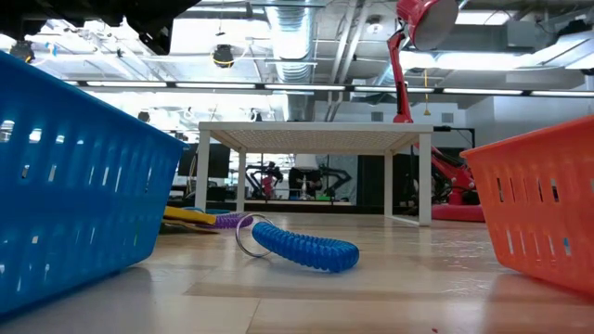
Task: Pick & Place Office Desk Supplies
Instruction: Put the yellow crayon box into the green bin
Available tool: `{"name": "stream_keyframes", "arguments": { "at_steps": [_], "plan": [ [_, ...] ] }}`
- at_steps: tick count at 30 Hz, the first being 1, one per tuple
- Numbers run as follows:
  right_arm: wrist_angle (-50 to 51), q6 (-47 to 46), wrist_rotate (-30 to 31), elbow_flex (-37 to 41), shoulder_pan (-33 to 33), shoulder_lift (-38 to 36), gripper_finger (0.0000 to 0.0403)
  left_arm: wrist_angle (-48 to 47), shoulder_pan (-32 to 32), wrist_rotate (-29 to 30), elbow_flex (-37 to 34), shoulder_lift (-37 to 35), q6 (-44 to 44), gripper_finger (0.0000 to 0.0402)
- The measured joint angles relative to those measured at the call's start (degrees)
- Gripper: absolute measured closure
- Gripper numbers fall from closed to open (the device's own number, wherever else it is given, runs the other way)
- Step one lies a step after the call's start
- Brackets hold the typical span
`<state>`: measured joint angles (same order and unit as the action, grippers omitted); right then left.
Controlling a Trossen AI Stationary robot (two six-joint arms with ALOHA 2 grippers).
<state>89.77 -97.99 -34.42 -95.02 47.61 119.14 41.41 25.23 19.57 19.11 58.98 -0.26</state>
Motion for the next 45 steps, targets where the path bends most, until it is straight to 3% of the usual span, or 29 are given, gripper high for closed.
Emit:
{"name": "stream_keyframes", "arguments": {
  "at_steps": [5,9,25,30,40,45],
  "plan": [
    [0.22,2.51,-0.08,0.0,-0.49,0.49,0.0281,0.02,0.0,0.02,0.0,0.0,0.01,0.0274],
    [0.24,2.46,-0.08,0.0,-0.49,0.49,0.0248,0.0,0.0,0.02,0.0,0.0,-0.01,0.0274],
    [0.25,6.45,3.96,-0.24,-2.45,0.49,0.0299,-0.02,0.0,0.02,0.0,0.0,-0.01,0.0274],
    [0.27,8.73,12.61,-4.13,-3.16,0.49,0.0302,-1.54,0.0,0.05,0.0,0.0,0.02,0.0274],
    [0.22,15.02,37.55,-16.63,-2.72,0.43,0.0302,-11.29,0.0,0.81,-0.02,0.02,0.99,0.0274],
    [0.22,17.74,40.66,-18.75,-2.18,0.43,0.0302,-21.03,-0.02,3.17,-0.02,0.02,-3.48,0.0271]
  ]
}}
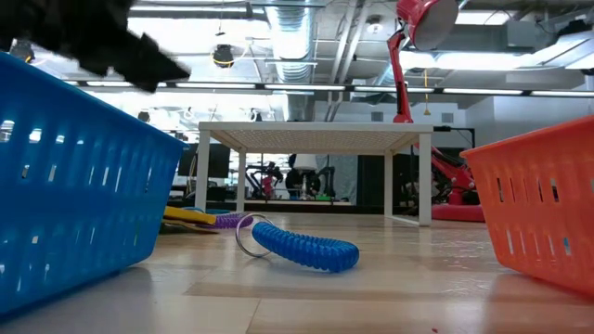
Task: Pick & Place Office Desk Supplies
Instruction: Put the yellow crayon box into the green bin
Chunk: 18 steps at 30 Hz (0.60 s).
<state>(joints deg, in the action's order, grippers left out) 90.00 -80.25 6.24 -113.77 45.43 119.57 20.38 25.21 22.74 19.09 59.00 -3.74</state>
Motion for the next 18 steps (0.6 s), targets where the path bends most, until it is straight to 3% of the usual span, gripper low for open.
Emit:
{"name": "stream_keyframes", "arguments": {
  "at_steps": [4,11,18],
  "plan": [
    [0.01,3.4,-0.13,-0.01,0.08,0.0,0.0302,-5.88,-0.15,1.49,0.0,0.0,-3.25,0.0259],
    [0.02,4.38,-0.13,-0.01,-0.44,0.0,0.0302,-22.97,-0.04,14.56,3.51,0.62,-6.91,0.0239],
    [0.01,3.97,-0.1,-0.01,0.27,0.0,0.0302,-26.36,8.04,19.69,3.65,6.21,2.71,0.0241]
  ]
}}
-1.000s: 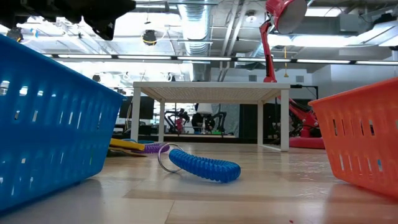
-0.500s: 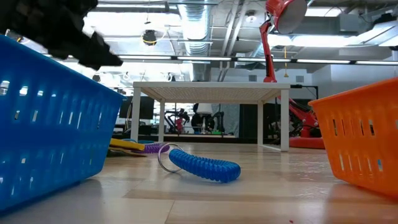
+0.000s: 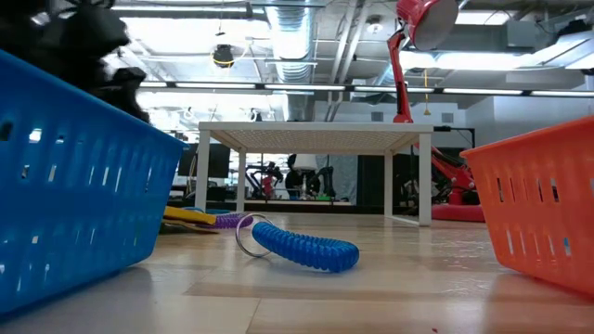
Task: Pick & Place Office Desk Supplies
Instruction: Put the yellow crayon box into the green bin
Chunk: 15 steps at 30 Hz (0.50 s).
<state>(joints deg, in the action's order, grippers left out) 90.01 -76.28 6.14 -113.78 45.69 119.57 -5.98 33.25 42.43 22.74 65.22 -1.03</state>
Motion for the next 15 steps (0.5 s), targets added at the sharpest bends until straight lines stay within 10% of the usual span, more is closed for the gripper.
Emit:
{"name": "stream_keyframes", "arguments": {
  "at_steps": [15],
  "plan": [
    [0.01,-2.79,-0.01,0.0,0.83,0.0,0.0302,-3.28,19.87,8.86,2.39,16.33,-12.89,0.0205]
  ]
}}
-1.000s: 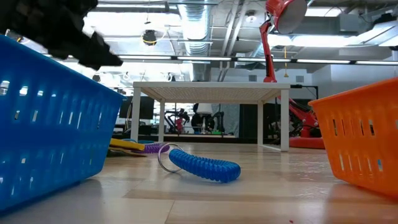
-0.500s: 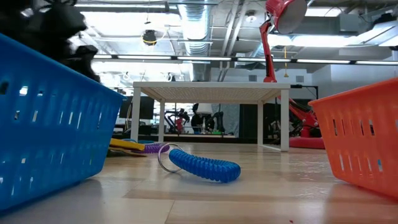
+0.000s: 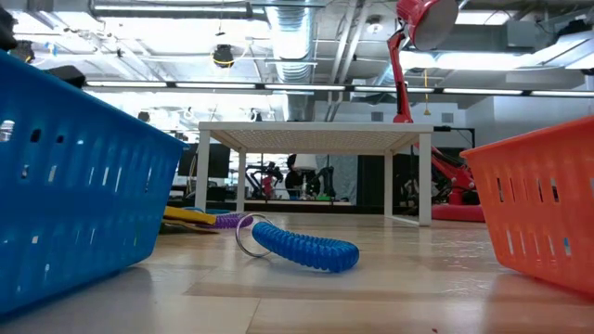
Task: Pick & Place Office Desk Supplies
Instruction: Put the yellow crayon box into the green bin
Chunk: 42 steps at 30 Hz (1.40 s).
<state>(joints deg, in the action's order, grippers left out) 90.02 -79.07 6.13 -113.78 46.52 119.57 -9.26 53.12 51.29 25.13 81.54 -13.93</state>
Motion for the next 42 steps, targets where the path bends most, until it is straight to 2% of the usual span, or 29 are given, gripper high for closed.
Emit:
{"name": "stream_keyframes", "arguments": {
  "at_steps": [2,9,14,21,29,35,42],
  "plan": [
    [0.0,-0.02,0.23,0.0,0.0,0.0,0.0302,0.12,-0.41,1.95,0.63,2.37,0.19,0.0201],
    [0.0,-0.02,0.4,0.0,0.35,0.0,0.0302,0.67,-3.4,2.53,1.51,7.99,0.34,0.0192],
    [0.0,-0.02,0.41,0.0,0.34,0.0,0.0302,0.6,-6.74,2.96,1.39,7.8,1.32,0.0197],
    [0.0,-0.48,0.4,0.0,0.52,0.0,0.0302,1.22,-12.1,-2.07,1.41,7.6,5.55,0.0199],
    [0.0,-0.5,0.42,0.0,0.83,0.0,0.0302,5.11,-16.1,-2.68,1.32,7.64,12.19,0.0214],
    [0.0,-0.5,0.42,0.0,0.83,0.0,0.0302,5.64,-18.1,-5.05,1.26,7.69,11.88,0.0265],
    [0.0,-0.53,0.42,0.0,0.92,0.0,0.0302,8.57,-18.32,-3.59,1.13,7.86,11.82,0.0376]
  ]
}}
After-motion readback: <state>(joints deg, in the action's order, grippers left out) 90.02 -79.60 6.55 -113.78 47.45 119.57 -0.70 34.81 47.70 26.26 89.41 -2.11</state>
